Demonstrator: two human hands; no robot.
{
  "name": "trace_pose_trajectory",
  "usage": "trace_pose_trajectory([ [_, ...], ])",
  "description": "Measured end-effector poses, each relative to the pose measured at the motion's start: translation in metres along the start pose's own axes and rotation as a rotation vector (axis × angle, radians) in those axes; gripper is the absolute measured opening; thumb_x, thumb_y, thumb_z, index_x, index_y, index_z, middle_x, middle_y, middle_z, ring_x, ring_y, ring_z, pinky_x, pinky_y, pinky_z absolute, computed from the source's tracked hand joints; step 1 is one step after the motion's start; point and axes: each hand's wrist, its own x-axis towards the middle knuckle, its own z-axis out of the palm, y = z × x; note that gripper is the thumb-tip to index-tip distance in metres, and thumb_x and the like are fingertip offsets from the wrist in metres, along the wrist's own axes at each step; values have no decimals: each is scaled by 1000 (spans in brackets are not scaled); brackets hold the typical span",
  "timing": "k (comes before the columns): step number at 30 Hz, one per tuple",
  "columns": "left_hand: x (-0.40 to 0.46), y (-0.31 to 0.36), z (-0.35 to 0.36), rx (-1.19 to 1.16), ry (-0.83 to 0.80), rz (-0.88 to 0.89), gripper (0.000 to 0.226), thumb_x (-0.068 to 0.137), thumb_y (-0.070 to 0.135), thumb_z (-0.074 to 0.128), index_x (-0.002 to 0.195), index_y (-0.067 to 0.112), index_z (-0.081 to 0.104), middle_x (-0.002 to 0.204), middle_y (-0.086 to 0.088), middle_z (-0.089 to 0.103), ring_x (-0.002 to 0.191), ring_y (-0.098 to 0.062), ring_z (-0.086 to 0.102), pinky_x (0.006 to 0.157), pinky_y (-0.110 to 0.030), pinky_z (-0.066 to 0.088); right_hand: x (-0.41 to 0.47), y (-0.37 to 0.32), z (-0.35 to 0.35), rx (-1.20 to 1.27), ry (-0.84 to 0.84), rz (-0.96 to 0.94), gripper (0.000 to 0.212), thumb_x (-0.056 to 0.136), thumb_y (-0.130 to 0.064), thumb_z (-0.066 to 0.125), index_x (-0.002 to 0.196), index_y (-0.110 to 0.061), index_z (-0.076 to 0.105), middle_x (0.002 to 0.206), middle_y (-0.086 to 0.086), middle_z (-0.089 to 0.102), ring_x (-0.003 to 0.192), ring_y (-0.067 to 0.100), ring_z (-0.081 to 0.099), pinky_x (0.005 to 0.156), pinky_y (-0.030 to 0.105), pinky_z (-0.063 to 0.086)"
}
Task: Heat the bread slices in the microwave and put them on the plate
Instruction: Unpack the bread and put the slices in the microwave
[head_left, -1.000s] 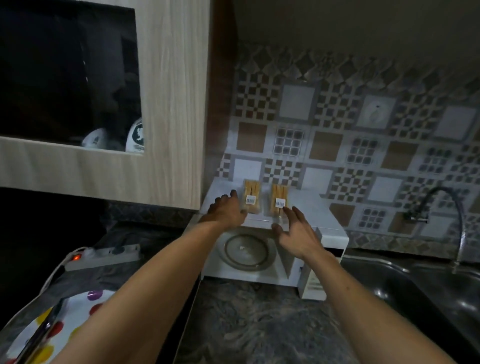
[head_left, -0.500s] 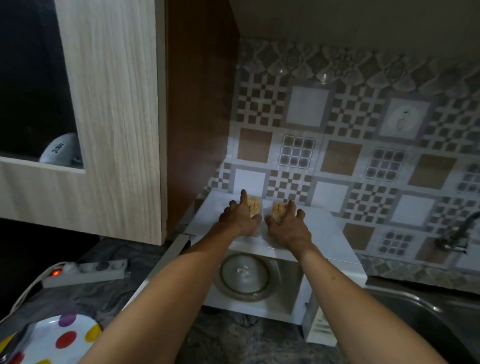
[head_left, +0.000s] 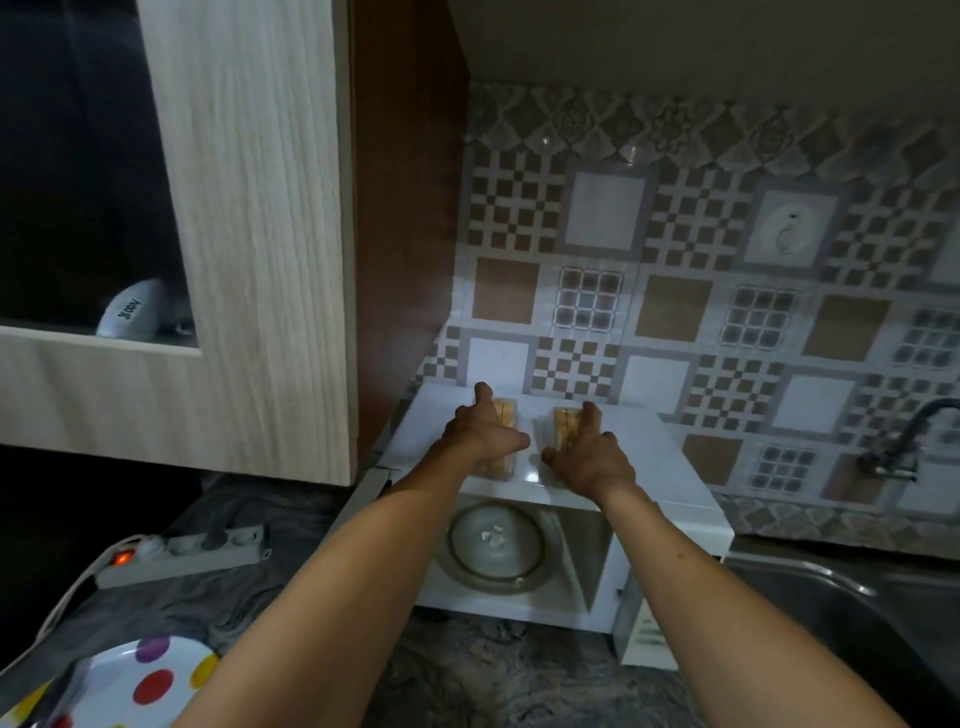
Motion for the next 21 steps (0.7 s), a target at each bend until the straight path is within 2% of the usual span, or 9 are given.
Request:
trace_pose_trajectory([
  [2,-11,-7,-3,-31,-13,0,104,57,51,69,142,39,11,129,-12,51,114,-35,53,96,-49,50,-13,2,-1,44,16,-2,100,88,-46,69,159,-30,0,144,20,45,126,39,53,105,47,44],
  [5,-38,-16,-9,-48,-27,31,98,61,47,69,140,40,12,129,-11,49,116,-36,51,97,-49,48,-40,2,-2,99,51,16,97,87,-42,73,158,-32,6,144,18,47,126,39,53,104,47,45],
  [8,-66,-23,-8,-61,41,77,78,66,40,69,126,35,21,119,-11,49,107,-35,52,92,-49,49,-68,4,-2,119,104,1,94,85,-42,74,156,-34,12,139,16,51,122,38,55,101,46,48],
  [10,-88,-34,-4,-67,89,120,73,68,39,72,121,32,23,114,-10,49,102,-33,53,87,-47,50,-96,7,1,127,156,-20,91,83,-43,74,152,-34,16,134,14,55,117,37,57,97,46,49],
  [13,-115,-47,4,-47,105,150,77,71,44,75,124,32,21,114,-8,46,102,-32,51,84,-46,50,-135,13,6,125,213,-41,88,81,-46,74,149,-36,18,129,12,57,113,38,59,92,45,49],
  [16,-142,-61,18,34,93,177,78,74,50,70,128,28,19,124,-13,43,111,-37,49,92,-49,47,-171,25,15,176,247,-22,86,81,-42,76,148,-38,22,132,12,55,113,39,59,90,45,51],
  [21,-186,-90,53,37,107,198,85,74,45,72,138,22,20,119,-18,54,105,-40,58,80,-40,47,-219,64,42,158,200,24,84,81,-33,78,149,-35,28,132,11,59,114,34,60,90,42,52],
])
